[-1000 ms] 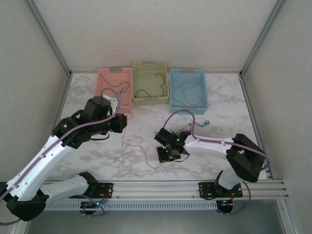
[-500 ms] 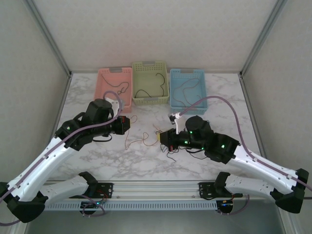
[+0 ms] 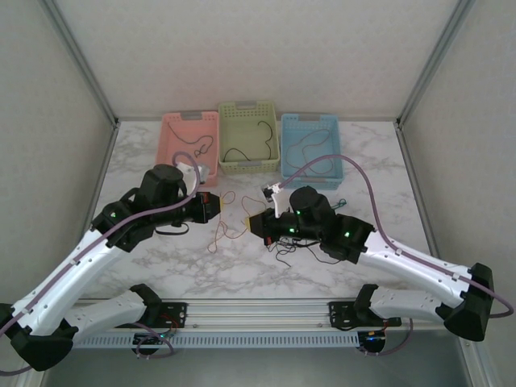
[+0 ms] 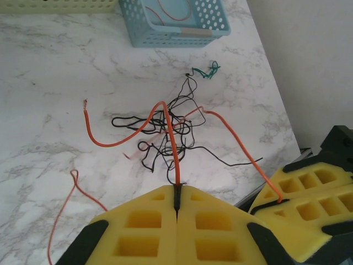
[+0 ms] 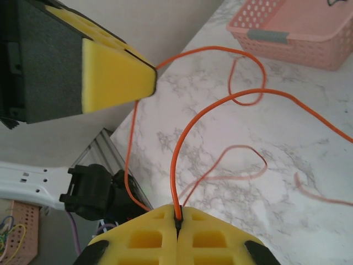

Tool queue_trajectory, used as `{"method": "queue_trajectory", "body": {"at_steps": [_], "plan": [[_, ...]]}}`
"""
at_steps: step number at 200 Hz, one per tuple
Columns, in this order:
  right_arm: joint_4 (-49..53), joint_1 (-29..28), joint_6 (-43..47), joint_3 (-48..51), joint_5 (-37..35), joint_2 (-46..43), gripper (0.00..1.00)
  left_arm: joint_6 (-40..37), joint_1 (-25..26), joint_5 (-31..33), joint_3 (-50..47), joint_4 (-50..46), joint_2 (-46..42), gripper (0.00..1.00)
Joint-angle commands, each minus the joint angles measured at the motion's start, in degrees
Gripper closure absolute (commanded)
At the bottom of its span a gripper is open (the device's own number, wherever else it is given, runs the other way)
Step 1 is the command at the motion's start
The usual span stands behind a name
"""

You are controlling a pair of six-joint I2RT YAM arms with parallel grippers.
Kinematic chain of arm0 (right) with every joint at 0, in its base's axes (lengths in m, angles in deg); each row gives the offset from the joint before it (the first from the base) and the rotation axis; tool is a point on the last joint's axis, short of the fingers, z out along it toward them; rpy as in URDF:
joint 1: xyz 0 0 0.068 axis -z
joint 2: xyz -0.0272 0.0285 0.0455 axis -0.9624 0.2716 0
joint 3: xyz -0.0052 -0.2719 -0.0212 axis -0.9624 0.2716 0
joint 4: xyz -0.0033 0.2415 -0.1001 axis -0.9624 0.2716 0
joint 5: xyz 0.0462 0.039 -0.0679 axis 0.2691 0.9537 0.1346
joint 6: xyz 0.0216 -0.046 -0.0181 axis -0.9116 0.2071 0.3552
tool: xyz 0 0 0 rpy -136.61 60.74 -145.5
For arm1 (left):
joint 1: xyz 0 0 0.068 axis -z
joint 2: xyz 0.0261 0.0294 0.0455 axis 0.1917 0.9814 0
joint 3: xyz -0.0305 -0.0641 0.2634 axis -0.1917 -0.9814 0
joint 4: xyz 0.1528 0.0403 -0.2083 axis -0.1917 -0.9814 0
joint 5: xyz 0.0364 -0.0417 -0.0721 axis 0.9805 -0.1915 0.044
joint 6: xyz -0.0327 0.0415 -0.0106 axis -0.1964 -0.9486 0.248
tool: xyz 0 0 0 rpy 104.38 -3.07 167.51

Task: Untangle the cables

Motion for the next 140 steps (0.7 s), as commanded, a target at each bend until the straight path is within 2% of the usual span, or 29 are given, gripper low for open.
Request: {"method": "queue_trajectory", "body": {"at_steps": [1, 22, 59, 110, 140], "plan": [[-4.73, -0.49, 0.85, -0.23, 2.54, 1.61, 1.00, 2.70, -0.22, -4.11, -1.37, 4.12, -0.66, 1.00], [-5.56, -0.50, -0.31, -0.99, 1.71, 2.73, 1.00, 3.65, -0.22, -6.62, -2.66, 6.56, -0.90, 1.00], [-9.04, -0.46, -4.87, -0.50, -2.73, 1.95, 0.98, 2.87, -0.21, -6.75, -3.53, 5.64, -1.50, 1.00], [-5.45, 0.81, -0.83, -2.15, -10.92, 1.53, 0.95, 2.35, -0.18, -10.69, -3.57, 6.28, -1.79, 1.00], [-4.26, 4.72, -0.27, -3.65, -11.30, 0.87, 0.95, 1.10, -0.22, -10.48, 0.95, 5.93, 1.75, 1.00]]}}
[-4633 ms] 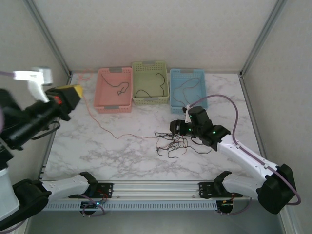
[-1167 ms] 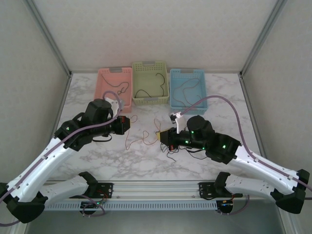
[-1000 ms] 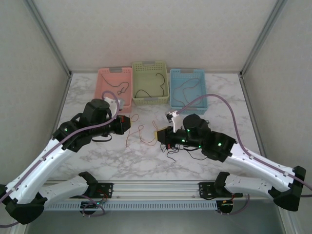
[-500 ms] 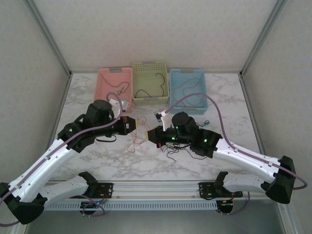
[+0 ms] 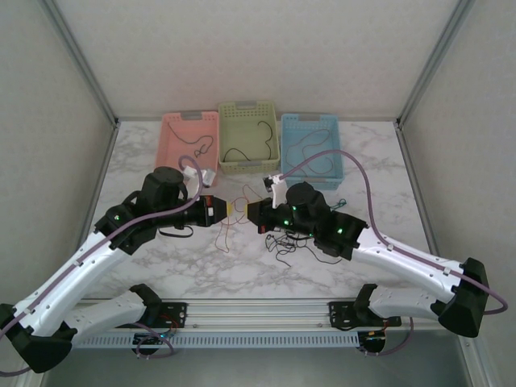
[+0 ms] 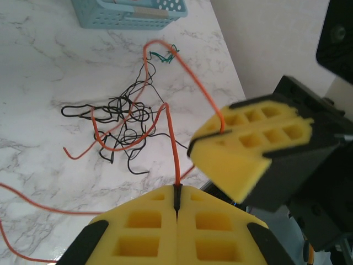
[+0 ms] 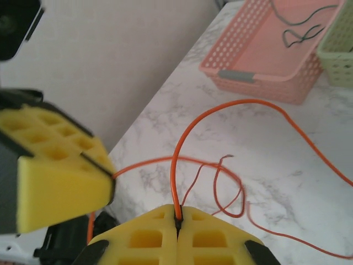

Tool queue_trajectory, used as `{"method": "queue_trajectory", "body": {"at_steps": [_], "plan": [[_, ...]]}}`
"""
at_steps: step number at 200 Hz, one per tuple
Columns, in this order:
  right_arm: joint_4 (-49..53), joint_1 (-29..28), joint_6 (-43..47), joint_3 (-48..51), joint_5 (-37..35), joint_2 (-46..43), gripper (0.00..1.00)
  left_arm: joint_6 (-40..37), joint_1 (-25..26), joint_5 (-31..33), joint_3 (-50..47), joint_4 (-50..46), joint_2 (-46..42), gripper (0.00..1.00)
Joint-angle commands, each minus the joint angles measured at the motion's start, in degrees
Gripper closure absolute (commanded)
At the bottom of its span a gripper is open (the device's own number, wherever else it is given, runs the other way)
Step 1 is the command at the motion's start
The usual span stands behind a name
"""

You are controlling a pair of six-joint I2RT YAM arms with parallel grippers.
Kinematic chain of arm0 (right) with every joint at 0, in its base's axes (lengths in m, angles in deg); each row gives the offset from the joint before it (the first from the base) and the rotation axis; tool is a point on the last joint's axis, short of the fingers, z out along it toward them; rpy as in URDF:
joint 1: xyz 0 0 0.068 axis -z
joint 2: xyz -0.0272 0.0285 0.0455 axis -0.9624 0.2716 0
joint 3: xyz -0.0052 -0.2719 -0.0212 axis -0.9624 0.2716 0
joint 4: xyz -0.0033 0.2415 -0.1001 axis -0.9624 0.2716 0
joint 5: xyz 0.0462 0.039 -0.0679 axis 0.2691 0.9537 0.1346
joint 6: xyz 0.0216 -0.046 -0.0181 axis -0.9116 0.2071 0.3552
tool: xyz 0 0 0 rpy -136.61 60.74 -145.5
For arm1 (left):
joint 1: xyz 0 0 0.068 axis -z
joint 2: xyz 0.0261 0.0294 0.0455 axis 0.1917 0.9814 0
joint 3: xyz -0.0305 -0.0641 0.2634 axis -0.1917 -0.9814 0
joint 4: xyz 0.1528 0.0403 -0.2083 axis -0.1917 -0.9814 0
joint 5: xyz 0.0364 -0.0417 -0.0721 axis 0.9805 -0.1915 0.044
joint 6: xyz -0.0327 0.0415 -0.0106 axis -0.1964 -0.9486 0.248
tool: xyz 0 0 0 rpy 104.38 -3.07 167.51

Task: Untangle the cables

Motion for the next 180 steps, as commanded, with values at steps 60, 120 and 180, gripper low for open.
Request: {"method": "queue_trajectory", "body": {"at_steps": [60, 120, 180], "plan": [[9.54, 17.06, 5.29, -12.75, -7.68, 0.62, 0.97, -7.24, -0.30, 0.64, 34.51, -0.89, 31.30, 1.00], [11.40, 28.91, 6.93, -20.99, -11.48, 11.20, 0.99, -6.29, -1.23, -1.68, 72.68, -3.95, 66.66, 1.00], [8.24, 35.43, 9.30, -24.78, -9.42, 23.64, 1.00, 4.08, -4.26, -10.73, 101.35, 4.46, 96.60, 1.00]]}}
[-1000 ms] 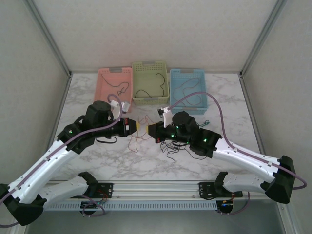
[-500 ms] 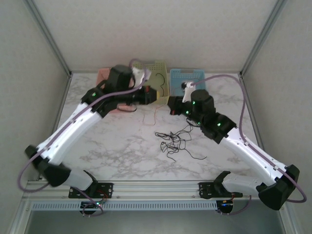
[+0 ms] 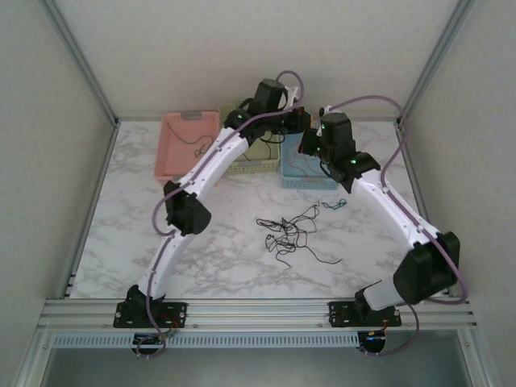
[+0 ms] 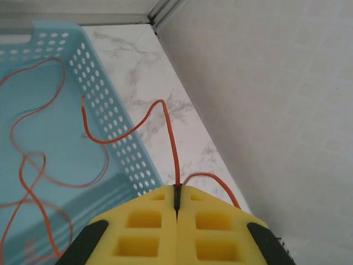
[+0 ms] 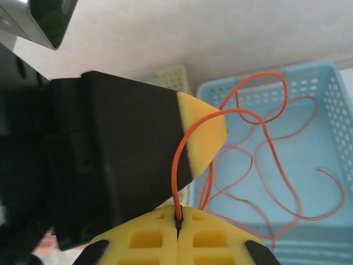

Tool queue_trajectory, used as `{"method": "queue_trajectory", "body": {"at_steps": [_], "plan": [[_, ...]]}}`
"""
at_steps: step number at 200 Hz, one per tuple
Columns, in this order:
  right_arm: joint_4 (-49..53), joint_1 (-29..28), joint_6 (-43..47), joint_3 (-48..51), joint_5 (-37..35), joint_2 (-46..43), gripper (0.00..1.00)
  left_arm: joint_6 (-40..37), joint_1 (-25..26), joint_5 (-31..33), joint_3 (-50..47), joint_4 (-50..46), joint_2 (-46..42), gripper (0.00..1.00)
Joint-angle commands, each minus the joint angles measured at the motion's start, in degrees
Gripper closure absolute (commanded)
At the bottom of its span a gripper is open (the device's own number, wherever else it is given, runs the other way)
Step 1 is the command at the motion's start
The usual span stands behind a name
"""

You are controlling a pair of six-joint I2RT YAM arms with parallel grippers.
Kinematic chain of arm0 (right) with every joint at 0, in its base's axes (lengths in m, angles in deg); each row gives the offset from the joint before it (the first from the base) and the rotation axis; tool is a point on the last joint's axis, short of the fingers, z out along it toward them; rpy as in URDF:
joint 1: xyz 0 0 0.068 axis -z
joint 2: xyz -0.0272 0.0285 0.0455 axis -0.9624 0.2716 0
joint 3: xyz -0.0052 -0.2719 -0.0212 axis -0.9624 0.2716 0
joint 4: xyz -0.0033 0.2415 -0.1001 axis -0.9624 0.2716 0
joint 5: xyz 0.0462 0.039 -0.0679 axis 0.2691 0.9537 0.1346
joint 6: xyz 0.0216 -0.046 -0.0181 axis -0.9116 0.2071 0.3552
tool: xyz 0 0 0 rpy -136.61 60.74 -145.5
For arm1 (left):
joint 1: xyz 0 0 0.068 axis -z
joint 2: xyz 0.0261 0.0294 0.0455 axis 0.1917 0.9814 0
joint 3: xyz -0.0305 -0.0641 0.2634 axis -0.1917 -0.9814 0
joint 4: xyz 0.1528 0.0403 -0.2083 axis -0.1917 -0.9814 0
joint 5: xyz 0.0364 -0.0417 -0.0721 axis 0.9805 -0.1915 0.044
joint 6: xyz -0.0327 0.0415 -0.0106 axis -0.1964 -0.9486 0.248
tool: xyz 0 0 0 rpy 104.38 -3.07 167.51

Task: Untangle the cables

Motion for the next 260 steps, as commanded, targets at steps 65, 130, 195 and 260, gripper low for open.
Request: {"method": "queue_trajectory", "body": {"at_steps": [65, 130, 195, 260], "plan": [[0.73, 7.81, -0.21, -10.92, 6.96, 20.11, 1.00, 4.53, -3.47, -3.42, 3.03, 2.90, 12.12, 0.72], [11.81, 10.97, -4.09, -22.52, 8.85, 28.83, 0.73, 1.06, -4.75, -2.91, 3.03, -2.80, 7.61, 0.31], [14.21, 10.95, -5.96, -19.83, 12.44, 20.05, 0.55, -3.42, -3.64, -2.07, 2.64, -11.75, -2.25, 0.30], [14.23, 10.68, -7.33, 6.22, 18.51, -7.97, 0.56, -3.58, -1.23, 4.64, -57.75, 4.49, -46.96, 0.30]]}}
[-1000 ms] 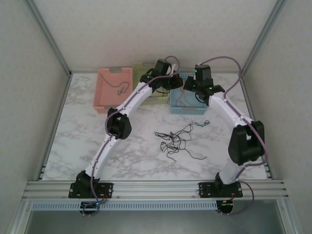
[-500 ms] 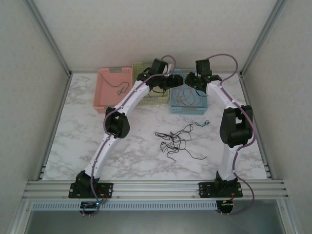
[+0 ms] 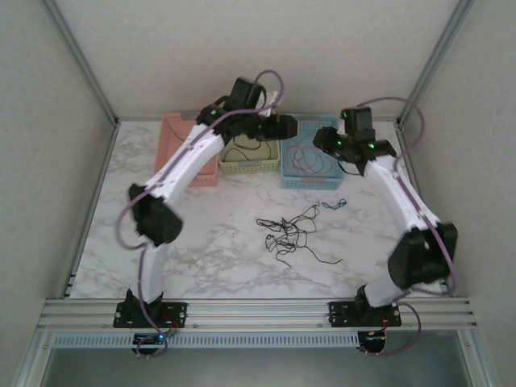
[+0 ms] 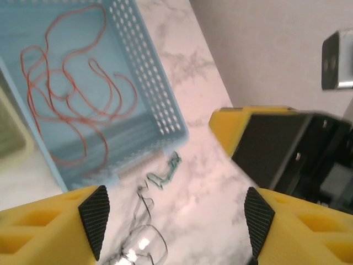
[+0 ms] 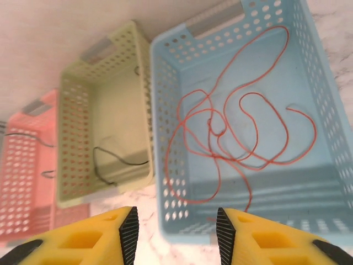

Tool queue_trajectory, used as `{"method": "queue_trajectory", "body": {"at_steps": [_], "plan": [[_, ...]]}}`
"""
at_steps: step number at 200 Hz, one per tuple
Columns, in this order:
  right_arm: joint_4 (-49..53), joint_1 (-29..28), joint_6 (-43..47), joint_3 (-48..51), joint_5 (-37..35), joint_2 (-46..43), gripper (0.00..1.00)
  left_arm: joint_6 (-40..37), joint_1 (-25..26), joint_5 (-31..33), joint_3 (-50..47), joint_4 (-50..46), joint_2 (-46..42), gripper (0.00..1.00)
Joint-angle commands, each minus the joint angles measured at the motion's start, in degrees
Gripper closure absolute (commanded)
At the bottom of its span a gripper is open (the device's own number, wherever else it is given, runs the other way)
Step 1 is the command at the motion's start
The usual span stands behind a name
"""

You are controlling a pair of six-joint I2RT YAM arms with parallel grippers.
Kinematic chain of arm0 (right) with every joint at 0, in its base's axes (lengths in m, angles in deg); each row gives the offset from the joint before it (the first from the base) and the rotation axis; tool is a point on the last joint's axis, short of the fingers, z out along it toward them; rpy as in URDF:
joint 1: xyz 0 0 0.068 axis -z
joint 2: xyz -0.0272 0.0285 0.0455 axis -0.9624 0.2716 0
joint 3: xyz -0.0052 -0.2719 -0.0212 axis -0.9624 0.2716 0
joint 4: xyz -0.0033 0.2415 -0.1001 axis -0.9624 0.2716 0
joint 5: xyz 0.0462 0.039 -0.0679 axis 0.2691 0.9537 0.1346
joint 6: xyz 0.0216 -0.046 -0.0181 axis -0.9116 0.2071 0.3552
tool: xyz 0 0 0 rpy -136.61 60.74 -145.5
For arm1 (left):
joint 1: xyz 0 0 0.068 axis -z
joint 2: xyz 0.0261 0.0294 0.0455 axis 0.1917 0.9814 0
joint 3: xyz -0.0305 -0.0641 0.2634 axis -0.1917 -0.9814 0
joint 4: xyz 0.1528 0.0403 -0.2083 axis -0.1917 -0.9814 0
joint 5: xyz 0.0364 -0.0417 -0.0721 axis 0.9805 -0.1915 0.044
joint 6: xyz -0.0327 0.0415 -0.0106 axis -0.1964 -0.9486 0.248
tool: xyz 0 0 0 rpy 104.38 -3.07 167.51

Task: Untangle the cables

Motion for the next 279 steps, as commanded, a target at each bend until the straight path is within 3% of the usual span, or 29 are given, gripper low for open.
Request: {"method": "queue_trajectory", "body": {"at_steps": [1, 27, 53, 95, 124, 157, 193, 218, 257, 279], "plan": [[1.52, -0.38, -0.92, 9.27, 3.99, -8.39, 0.56, 1.27, 0.29, 3.10, -23.44, 10.95, -17.25, 0.30], [1.75, -3.99, -0.54, 18.69, 6.93, -15.10, 0.56, 4.93, 0.59, 7.67, -50.16, 16.60, -34.79, 0.30], [3.51, -10.72, 1.91, 21.78, 7.54, -13.28, 0.57, 9.35, 1.20, 10.70, -72.32, 19.74, -50.89, 0.29], [6.06, -23.47, 6.22, 16.42, 3.46, -1.88, 0.59, 17.21, 1.30, 14.10, -90.42, 14.14, -72.66, 0.28], [11.48, -27.56, 10.27, 8.90, -2.33, 7.70, 0.60, 17.39, 1.22, 17.57, -91.29, 6.58, -81.44, 0.25], [19.55, -33.29, 16.68, 0.72, -6.86, 15.44, 0.59, 16.91, 1.22, 18.17, -88.39, 3.08, -81.36, 0.25], [22.26, -36.39, 19.10, -2.61, -8.74, 18.33, 0.55, 13.75, 1.20, 20.41, -77.44, -4.29, -83.56, 0.23], [23.92, -36.59, 19.53, -4.45, -10.54, 18.69, 0.54, 8.32, 1.22, 28.09, -68.36, -13.11, -83.48, 0.23], [20.96, -35.99, 19.07, -3.61, -14.84, 10.36, 0.52, 7.73, 1.15, 27.87, -66.56, -12.47, -88.02, 0.23], [20.12, -34.72, 18.52, -3.65, -15.64, 5.75, 0.51, 5.09, 1.13, 31.28, -61.57, -17.00, -87.47, 0.23]]}}
